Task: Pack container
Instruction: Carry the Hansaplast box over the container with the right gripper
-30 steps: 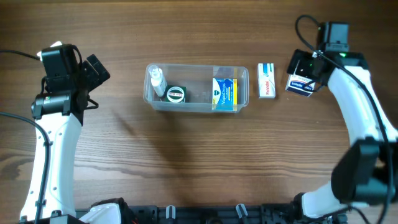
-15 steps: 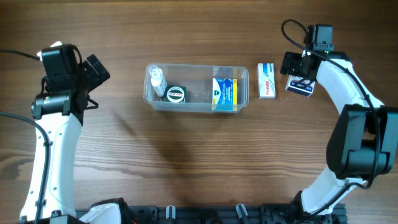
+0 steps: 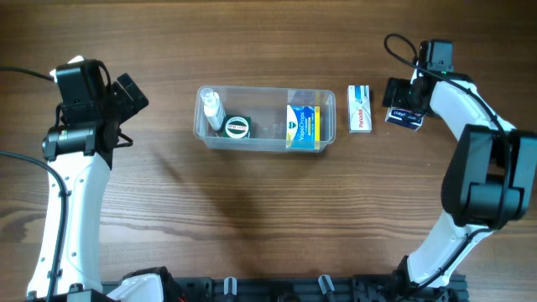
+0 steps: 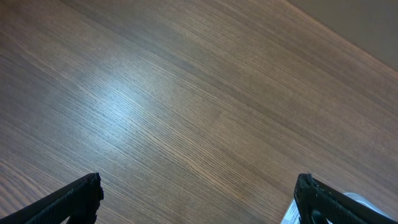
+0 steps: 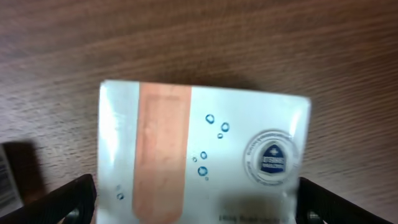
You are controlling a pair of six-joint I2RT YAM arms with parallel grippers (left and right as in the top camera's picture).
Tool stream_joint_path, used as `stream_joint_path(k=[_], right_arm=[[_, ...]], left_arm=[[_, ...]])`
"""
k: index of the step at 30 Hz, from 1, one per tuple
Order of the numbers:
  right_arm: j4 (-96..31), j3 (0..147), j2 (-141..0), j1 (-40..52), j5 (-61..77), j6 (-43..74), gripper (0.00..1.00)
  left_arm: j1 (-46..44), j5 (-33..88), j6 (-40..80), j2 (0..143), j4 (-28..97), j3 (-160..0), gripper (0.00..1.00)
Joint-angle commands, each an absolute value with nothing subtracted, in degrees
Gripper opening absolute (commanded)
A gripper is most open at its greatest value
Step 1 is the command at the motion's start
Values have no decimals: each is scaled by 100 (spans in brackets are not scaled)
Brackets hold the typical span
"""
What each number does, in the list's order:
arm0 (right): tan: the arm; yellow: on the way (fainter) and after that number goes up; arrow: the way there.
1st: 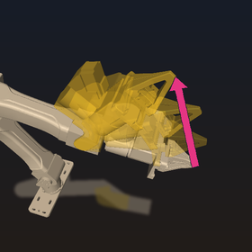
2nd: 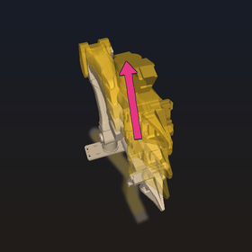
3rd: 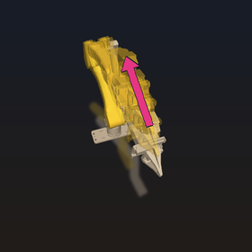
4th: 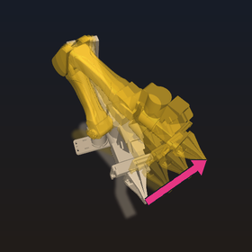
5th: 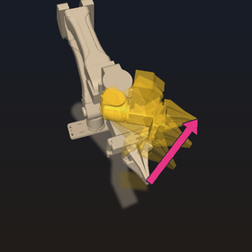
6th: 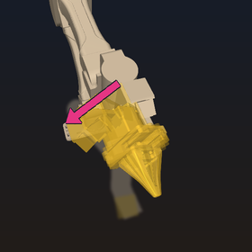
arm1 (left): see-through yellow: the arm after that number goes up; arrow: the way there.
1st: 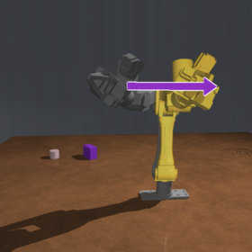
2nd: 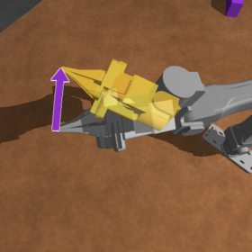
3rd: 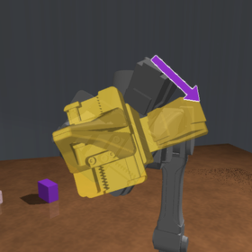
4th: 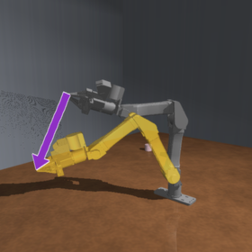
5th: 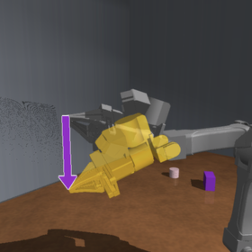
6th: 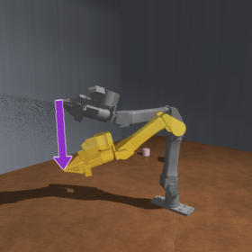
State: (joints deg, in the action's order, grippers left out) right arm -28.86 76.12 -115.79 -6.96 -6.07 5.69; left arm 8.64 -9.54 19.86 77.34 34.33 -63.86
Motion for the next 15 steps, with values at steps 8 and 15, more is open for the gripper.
stream_joint_path(k=[8, 15], right_arm=[[-2912, 7609, -11677, -705, -447, 381, 80], [-2967, 7612, -11502, -705, -467, 148, 72]], left_arm=[[891, -945, 1999, 7682, 3411, -6462, 100], [891, -945, 1999, 7682, 3411, -6462, 100]])
